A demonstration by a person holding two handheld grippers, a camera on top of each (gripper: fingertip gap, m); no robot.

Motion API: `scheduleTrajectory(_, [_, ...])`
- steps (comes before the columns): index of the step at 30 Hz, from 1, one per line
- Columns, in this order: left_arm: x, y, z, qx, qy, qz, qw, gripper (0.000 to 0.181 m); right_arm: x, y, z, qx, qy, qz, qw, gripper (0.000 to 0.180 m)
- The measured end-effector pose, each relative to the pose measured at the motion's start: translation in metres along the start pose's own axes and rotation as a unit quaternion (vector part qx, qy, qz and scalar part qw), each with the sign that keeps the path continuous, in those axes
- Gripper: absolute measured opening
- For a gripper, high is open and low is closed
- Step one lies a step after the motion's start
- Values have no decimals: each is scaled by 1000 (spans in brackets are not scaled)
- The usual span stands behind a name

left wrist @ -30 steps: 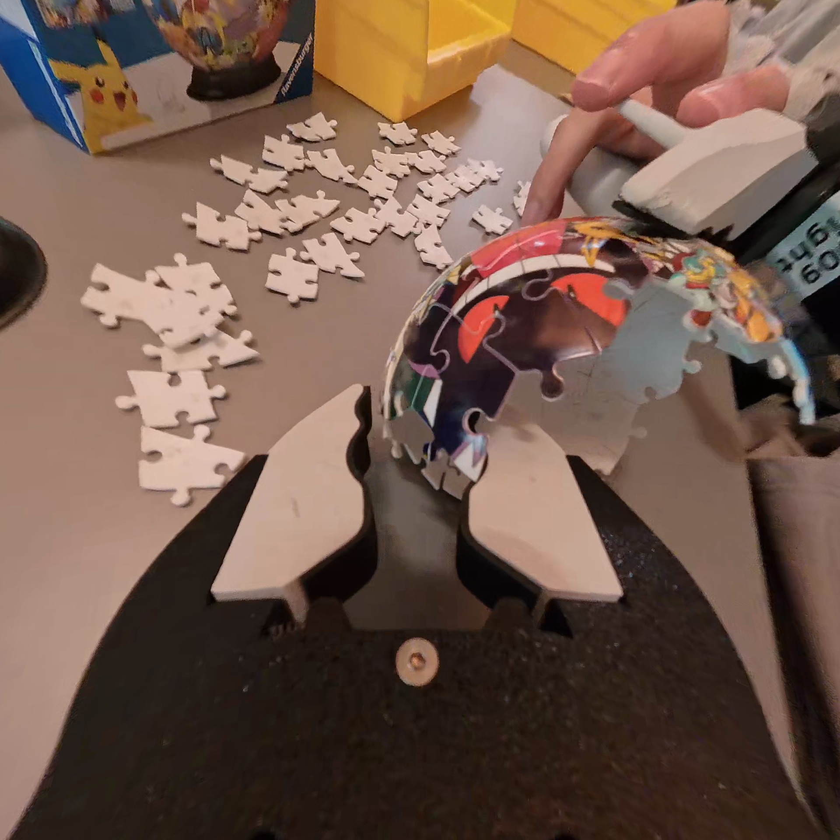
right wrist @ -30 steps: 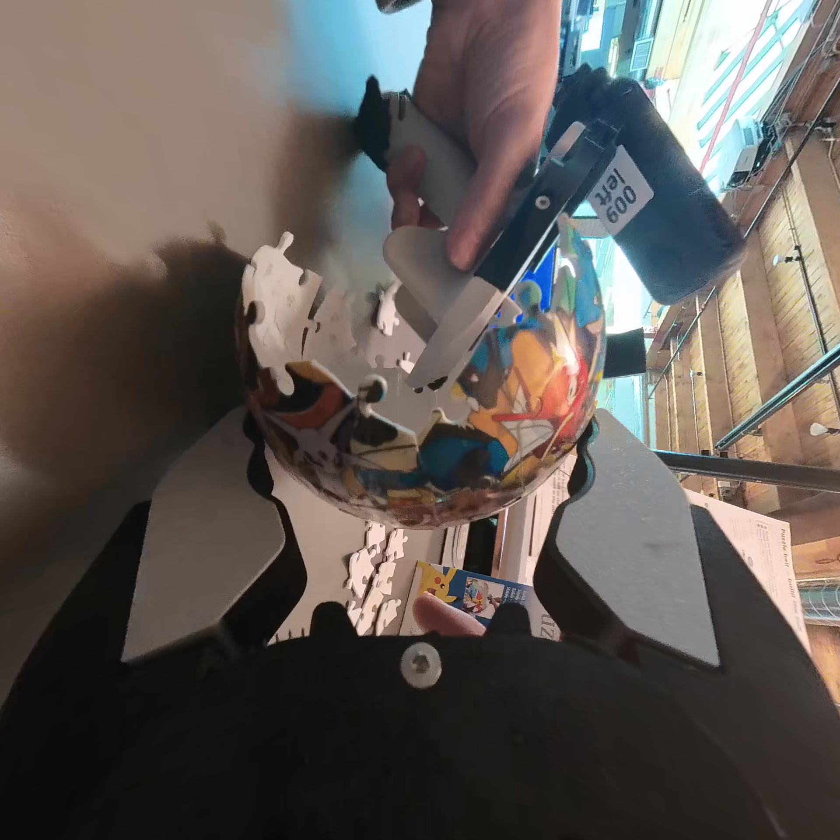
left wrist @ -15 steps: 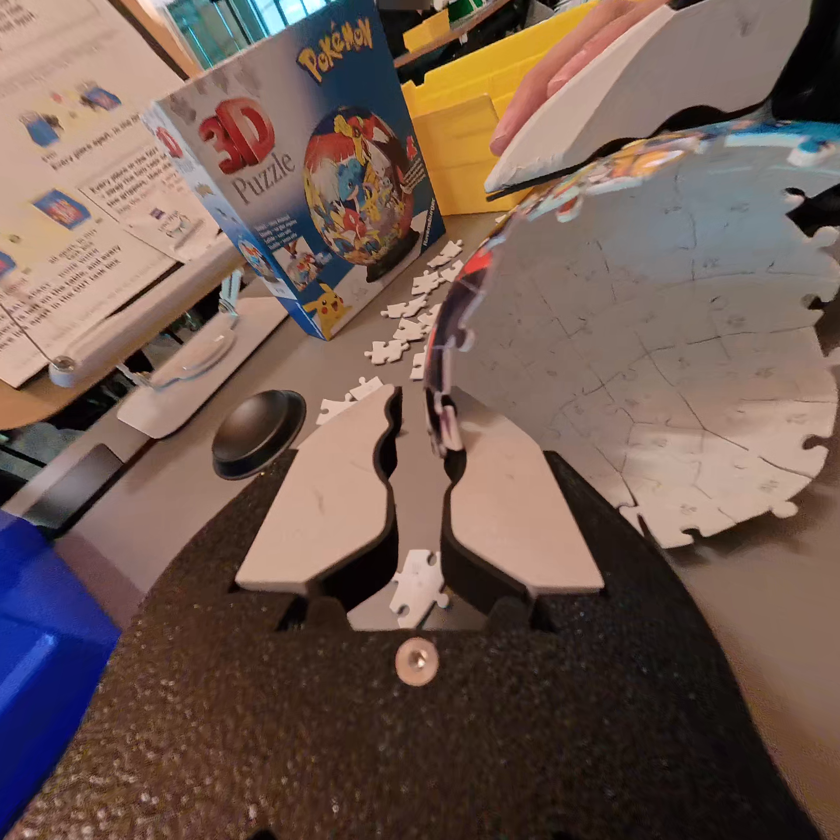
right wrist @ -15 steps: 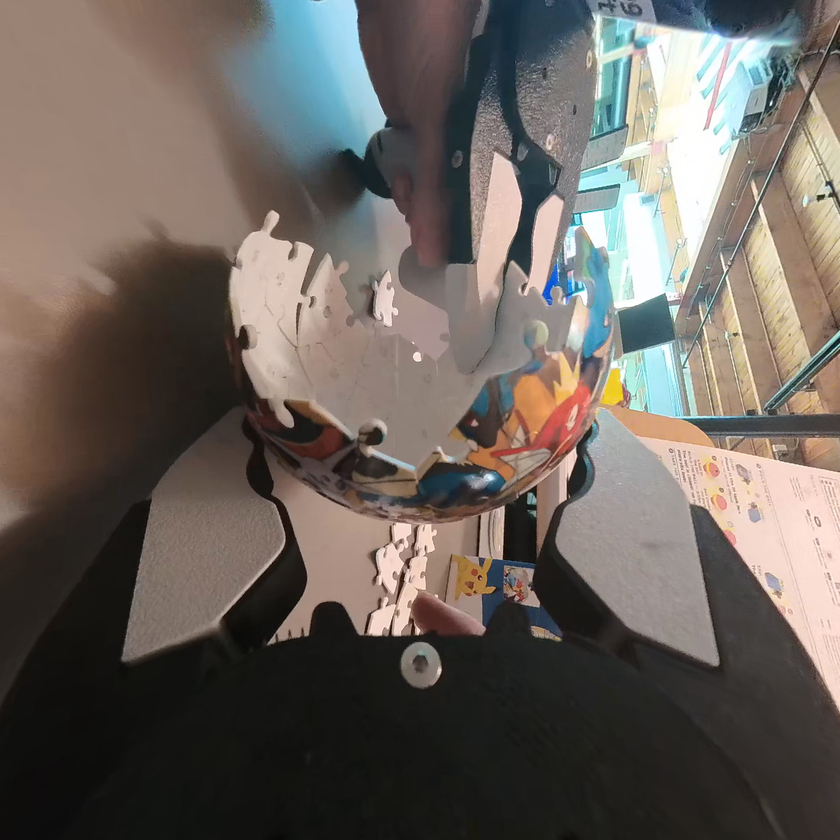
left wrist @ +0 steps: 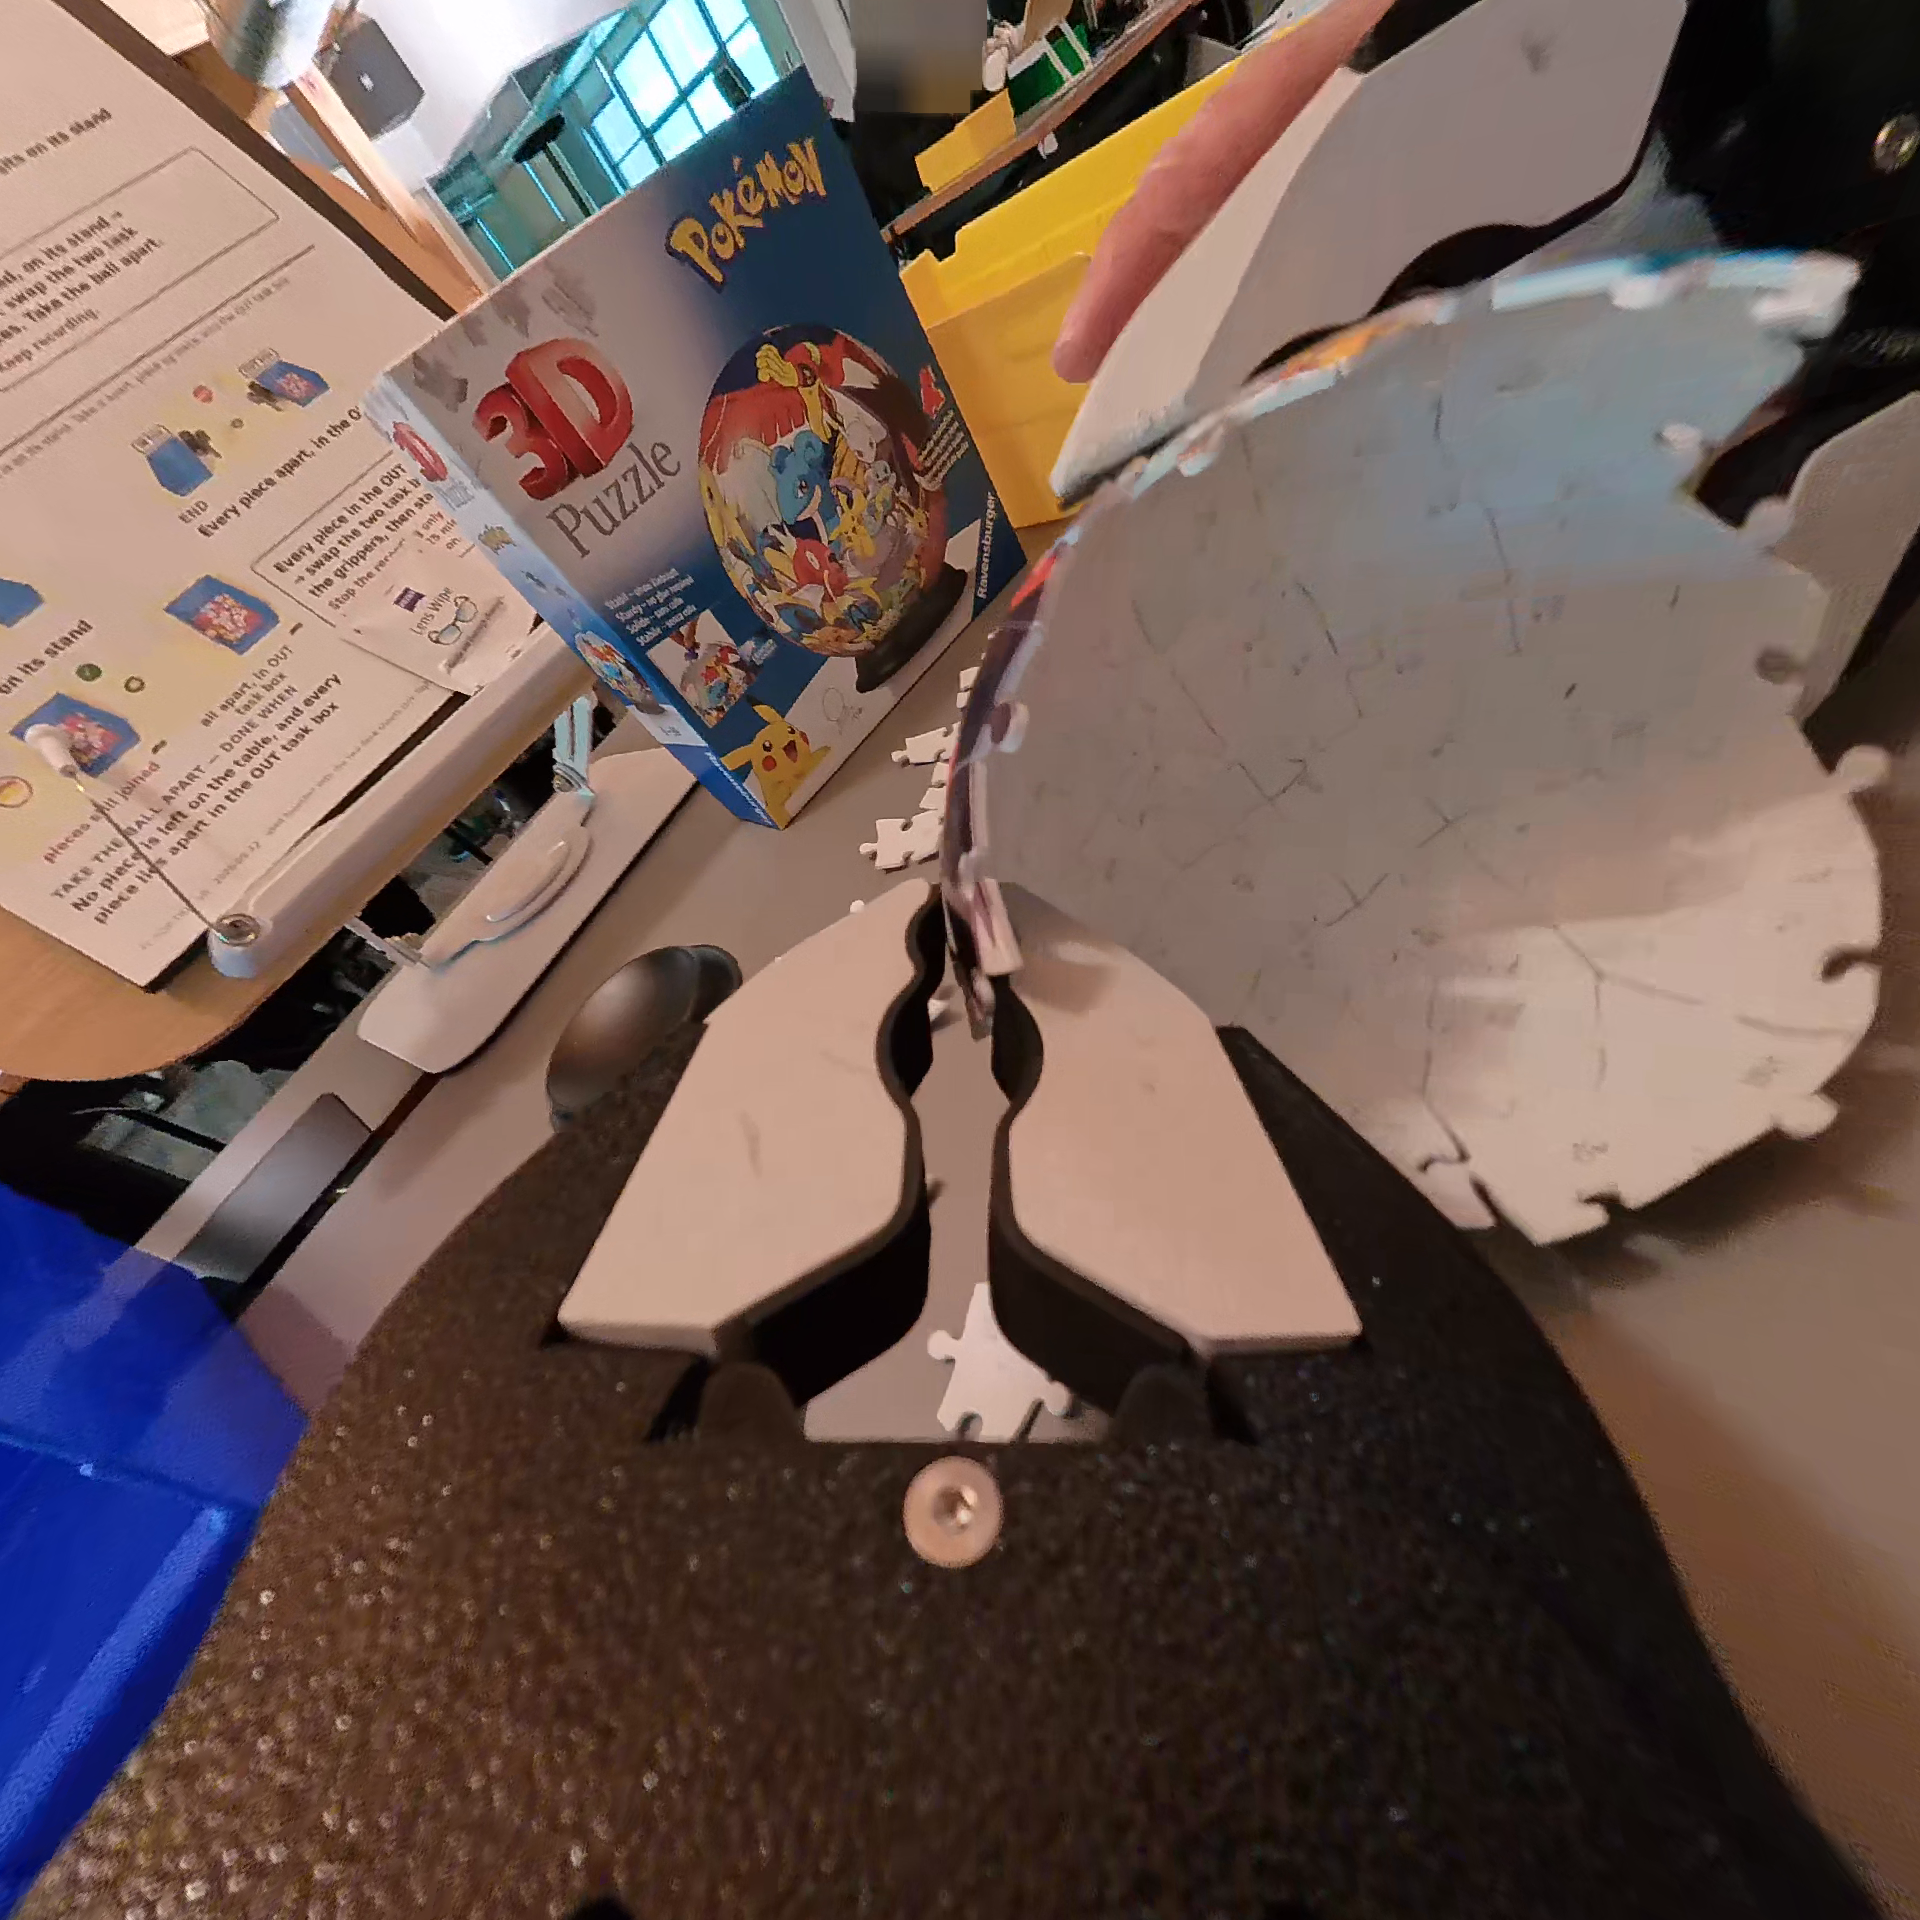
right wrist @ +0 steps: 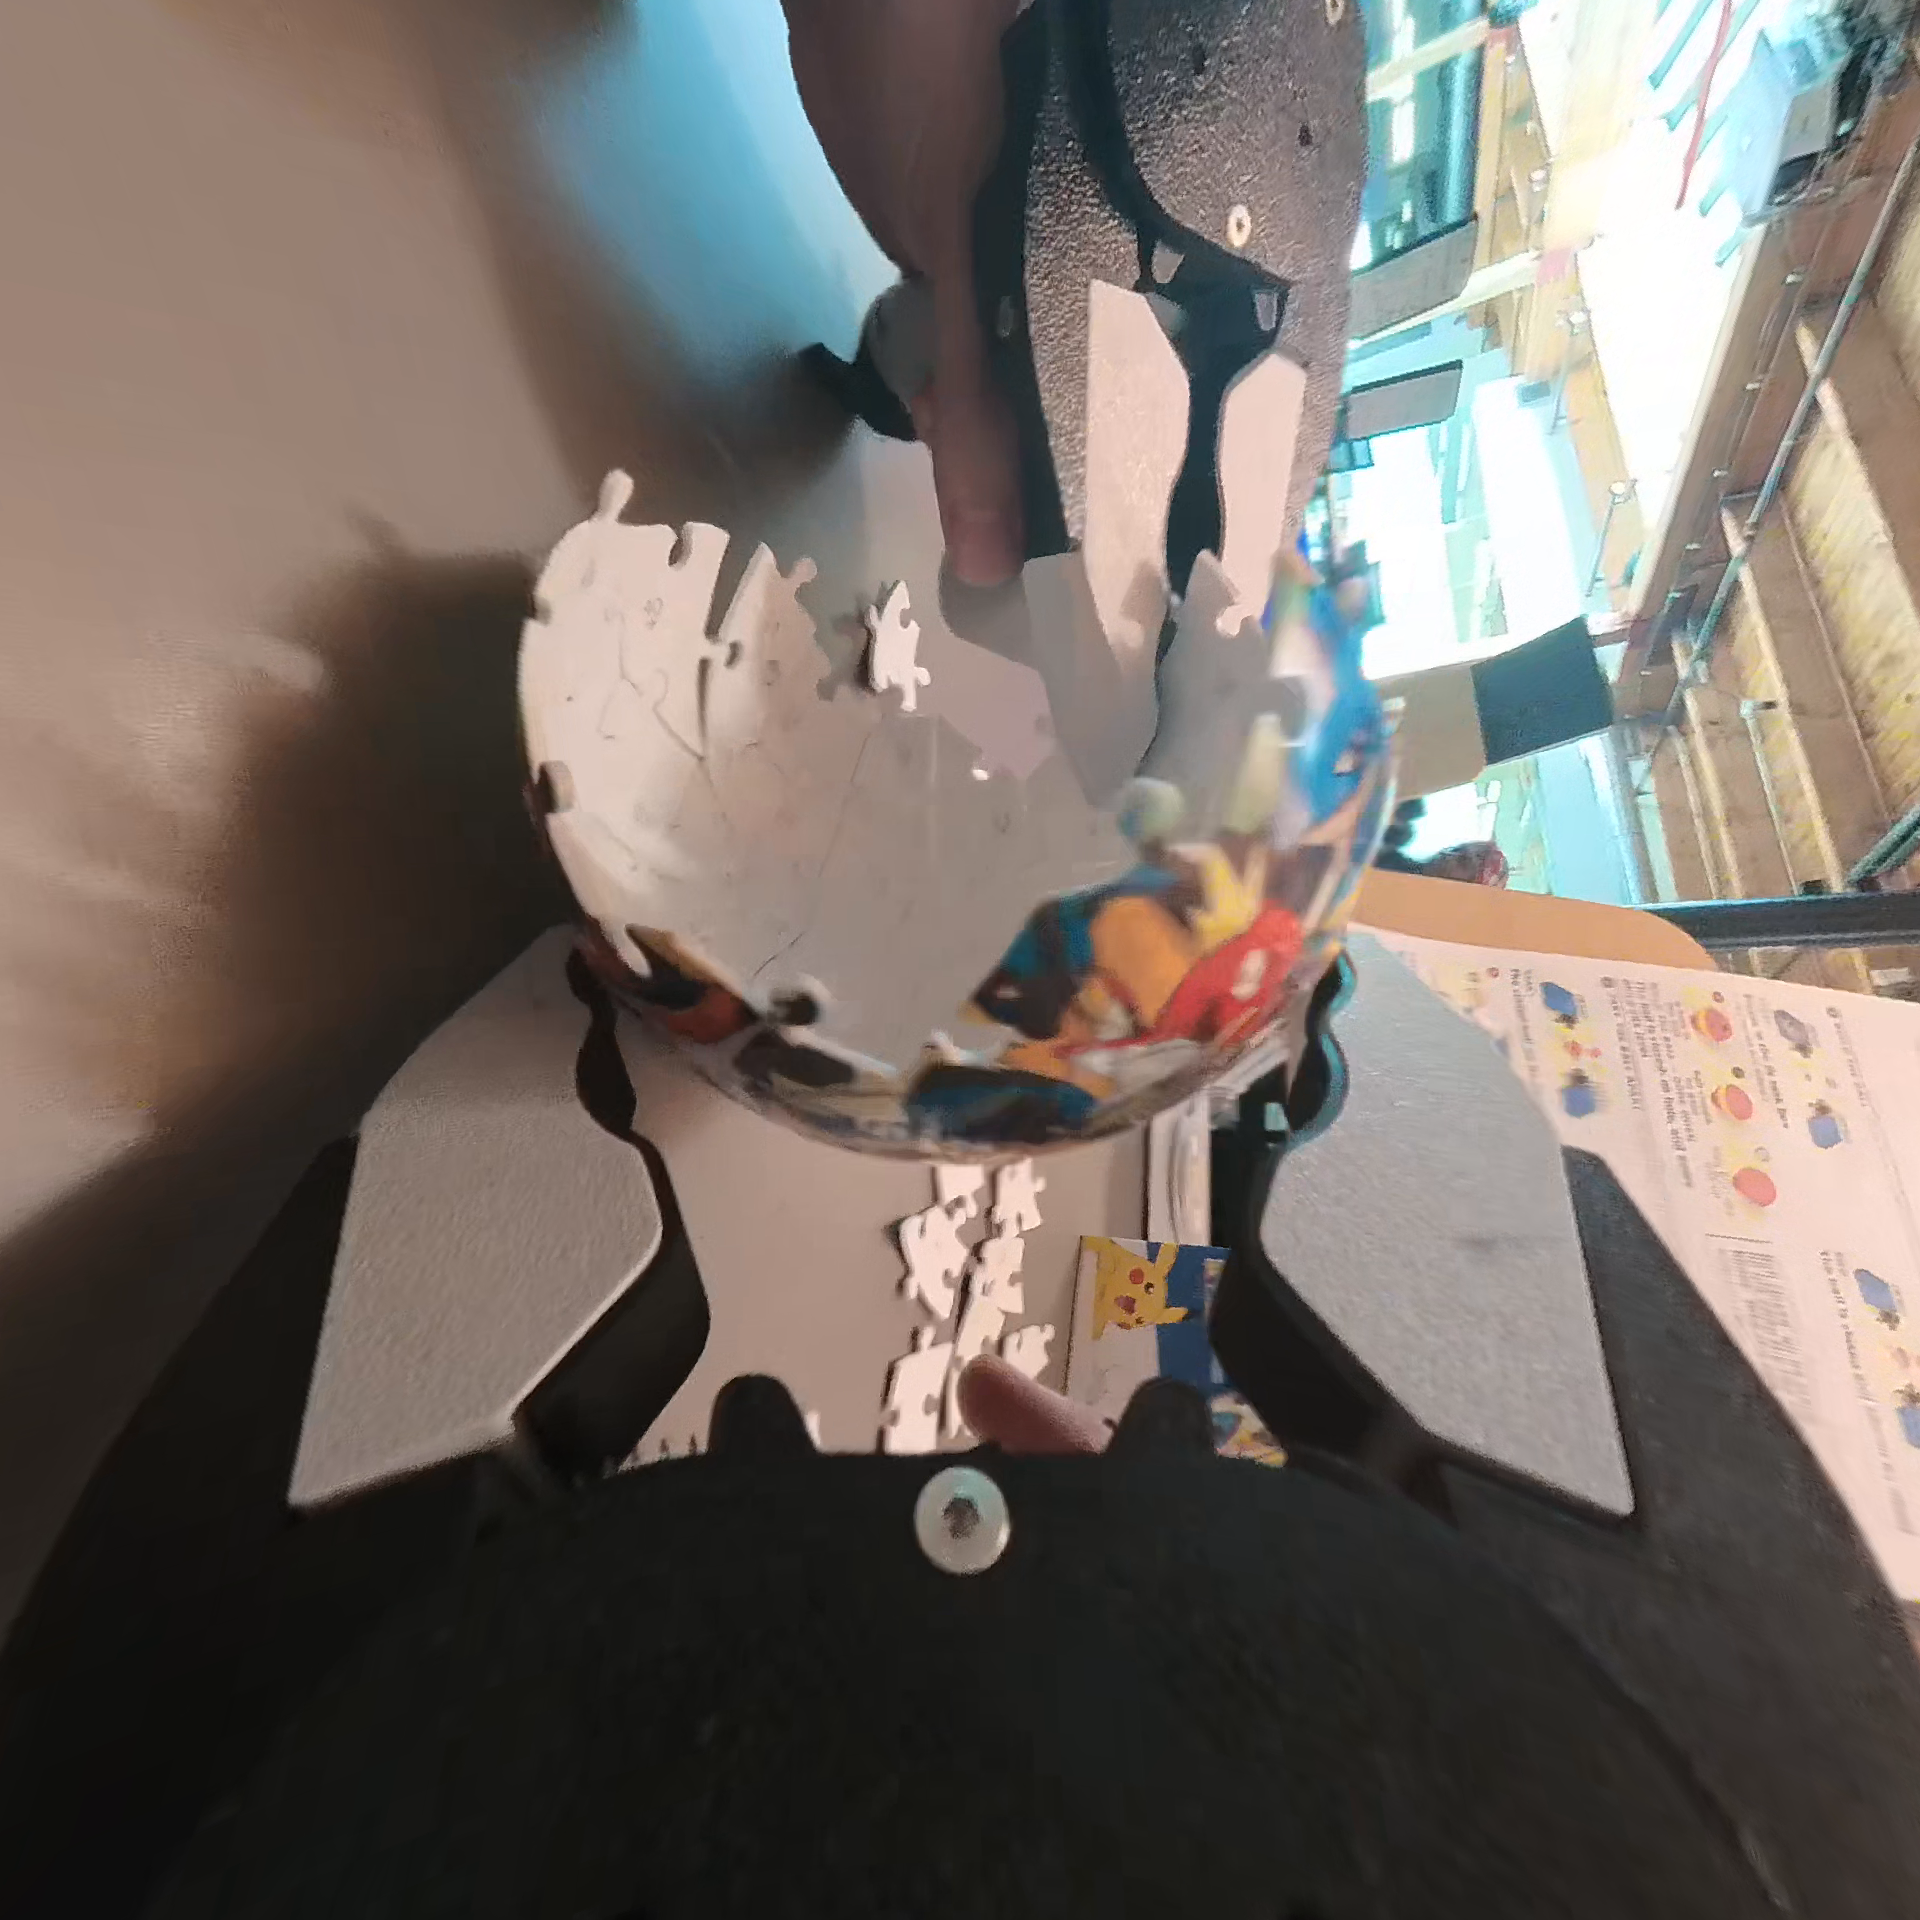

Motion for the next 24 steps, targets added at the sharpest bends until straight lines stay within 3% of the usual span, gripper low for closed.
scheduleTrajectory(3, [4, -1, -3, -14, 16, -18, 1000, 4, 4, -4, 2, 0, 20, -27, 999, 119])
scheduleTrajectory(8, [6, -1, -7, -32, 30, -21, 999, 4, 8, -11, 0, -17, 45, -69, 996, 126])
scheduleTrajectory(14, [4, -8, -12, -57, 49, -30, 997, 4, 4, -10, -7, -30, 40, -73, 996, 125])
scheduleTrajectory(19, [4, -14, -12, -66, 52, -32, 996, 3, -3, -8, -17, -83, 95, -59, 990, 123])
scheduleTrajectory(24, [7, -16, -8, -58, 51, -35, 996, 3, 2, 4, -13, -54, 27, -52, 997, 135])
Point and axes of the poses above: each gripper's, where its closed fingertips meet, y out along the fingers, z out of its underside, x = y × z across the jaws, the point moved 4 cm from there along -y, back along the fingers, and after that the axes turned 3 degrees about x, right-handed, at the moved point
